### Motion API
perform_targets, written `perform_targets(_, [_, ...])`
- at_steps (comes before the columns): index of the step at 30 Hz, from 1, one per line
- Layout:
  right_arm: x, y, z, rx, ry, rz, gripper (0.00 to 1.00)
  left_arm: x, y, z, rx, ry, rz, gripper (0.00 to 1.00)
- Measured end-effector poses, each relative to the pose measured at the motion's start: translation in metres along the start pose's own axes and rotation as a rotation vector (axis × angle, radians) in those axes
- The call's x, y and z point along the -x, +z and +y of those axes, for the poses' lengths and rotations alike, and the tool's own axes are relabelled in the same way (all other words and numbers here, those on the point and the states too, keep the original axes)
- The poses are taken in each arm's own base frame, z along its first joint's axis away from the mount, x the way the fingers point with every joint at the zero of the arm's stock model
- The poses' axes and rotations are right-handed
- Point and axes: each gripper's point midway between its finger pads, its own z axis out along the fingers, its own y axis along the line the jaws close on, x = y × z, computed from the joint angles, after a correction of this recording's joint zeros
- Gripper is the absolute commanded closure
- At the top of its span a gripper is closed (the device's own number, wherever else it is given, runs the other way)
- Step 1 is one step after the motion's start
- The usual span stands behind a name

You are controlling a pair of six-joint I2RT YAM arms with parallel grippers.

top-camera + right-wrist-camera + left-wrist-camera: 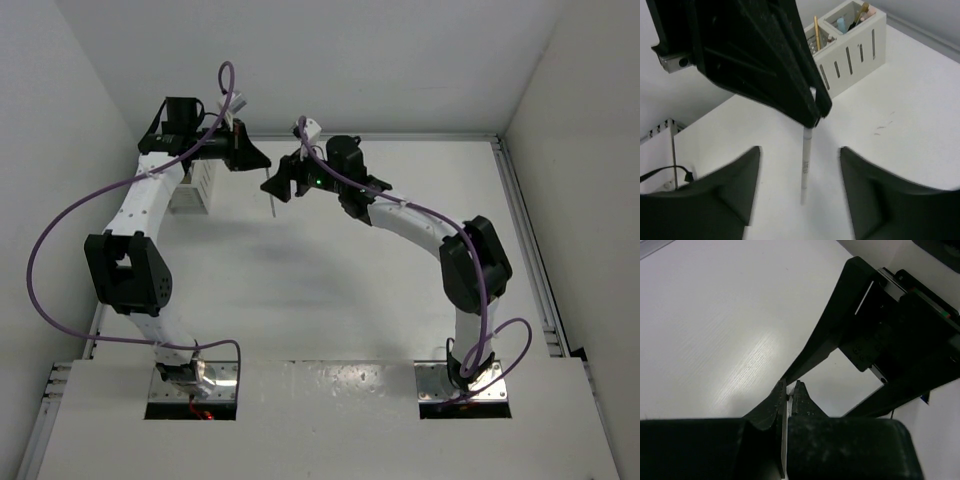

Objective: Organize the makeup

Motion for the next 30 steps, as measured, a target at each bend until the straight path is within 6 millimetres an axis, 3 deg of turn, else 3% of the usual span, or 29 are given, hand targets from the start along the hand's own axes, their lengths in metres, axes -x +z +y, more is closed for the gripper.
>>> perform_targets(1, [-0.003,-0.001,-0.001,-0.002,0.007,0.007,0.2,0.0,0.0,0.002,0.014,0.001,0.002,1.0])
perform_targets(2, [-0.007,-0.001,-0.002,-0.008,0.009,0.013,0.0,-0.001,-0.001,0.006,0.034,0.002,0.004,1.0])
perform_targets(5, [-0.017,-0.005,-0.007,-0.041,0.016,0.034,0.0,0.0,-0.007,0.021,0.111,0.006,0.006,1.0])
perform_targets(8, [-0.022,-0.013,-0.014,-0.089,0.016,0.051,0.0,0.006,-0.026,0.053,0.275,0.028,0.003,1.0])
perform_targets(10, [-0.023,-0.021,-0.015,-0.117,0.007,0.061,0.0,0.017,-0.049,0.078,0.413,0.055,-0.009,1.0])
perform_targets(14, [-0.023,-0.044,-0.014,-0.159,-0.015,0.068,0.0,0.042,-0.115,0.126,0.704,0.105,-0.051,1.0])
perform_targets(17, [-0.025,-0.057,-0.015,-0.185,-0.028,0.073,0.0,0.049,-0.155,0.149,0.837,0.111,-0.085,1.0])
perform_targets(20, [-0.036,-0.065,-0.018,-0.206,-0.028,0.091,0.0,0.048,-0.18,0.167,0.918,0.112,-0.115,1.0])
perform_targets(25, [-0.069,-0.075,-0.026,-0.236,-0.008,0.17,0.0,0.03,-0.182,0.195,0.946,0.088,-0.131,1.0])
perform_targets(30, [-0.079,-0.082,-0.03,-0.253,-0.013,0.2,0.0,0.001,-0.167,0.221,0.928,0.044,-0.112,1.0])
